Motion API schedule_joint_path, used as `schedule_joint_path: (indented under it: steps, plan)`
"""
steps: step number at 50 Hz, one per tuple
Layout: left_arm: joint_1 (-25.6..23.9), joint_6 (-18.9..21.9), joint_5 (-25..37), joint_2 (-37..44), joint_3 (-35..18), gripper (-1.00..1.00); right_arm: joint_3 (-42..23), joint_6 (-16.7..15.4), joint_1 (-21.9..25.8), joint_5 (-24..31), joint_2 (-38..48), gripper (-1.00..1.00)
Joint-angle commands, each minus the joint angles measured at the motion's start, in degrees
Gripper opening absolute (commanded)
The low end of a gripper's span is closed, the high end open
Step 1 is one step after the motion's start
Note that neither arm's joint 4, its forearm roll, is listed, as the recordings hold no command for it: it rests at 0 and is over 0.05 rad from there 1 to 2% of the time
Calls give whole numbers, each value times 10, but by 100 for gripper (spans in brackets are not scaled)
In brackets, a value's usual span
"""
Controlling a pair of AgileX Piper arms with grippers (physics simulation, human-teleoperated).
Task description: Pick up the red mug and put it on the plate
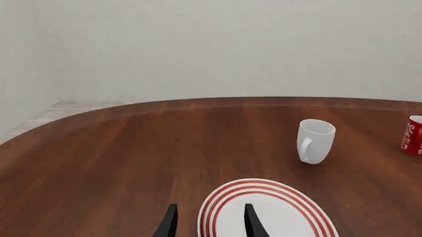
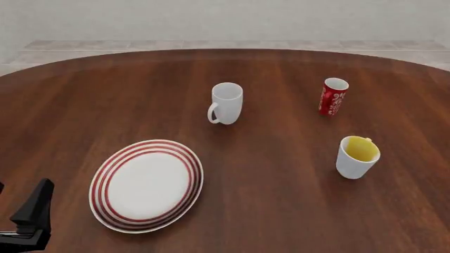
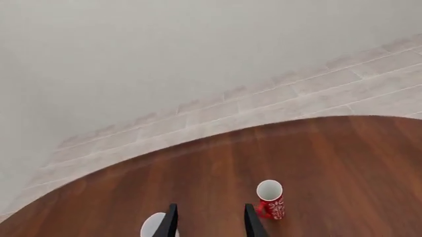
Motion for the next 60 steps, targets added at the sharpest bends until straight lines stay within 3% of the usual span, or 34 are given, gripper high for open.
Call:
schedule_joint_path:
  steps: [1,9,13,16,28,42,60]
  plan:
    - [0,0,0,0,0,100,-52,34,-3,16,65,100]
    - [0,0,0,0,0,100,-101,7,3,50,124,100]
    - [0,0,0,0,0,100,-129,-31,4,69,150,100]
    - [0,0,0,0,0,100,-144,-34,2,82,168,100]
    - [0,0,0,0,0,100,-188,-18,-26,107,220,100]
    - [0,0,0,0,0,100,-229,0,-22,114,287,100]
    - [0,0,0,0,0,100,-241,-12,-16,96,363,100]
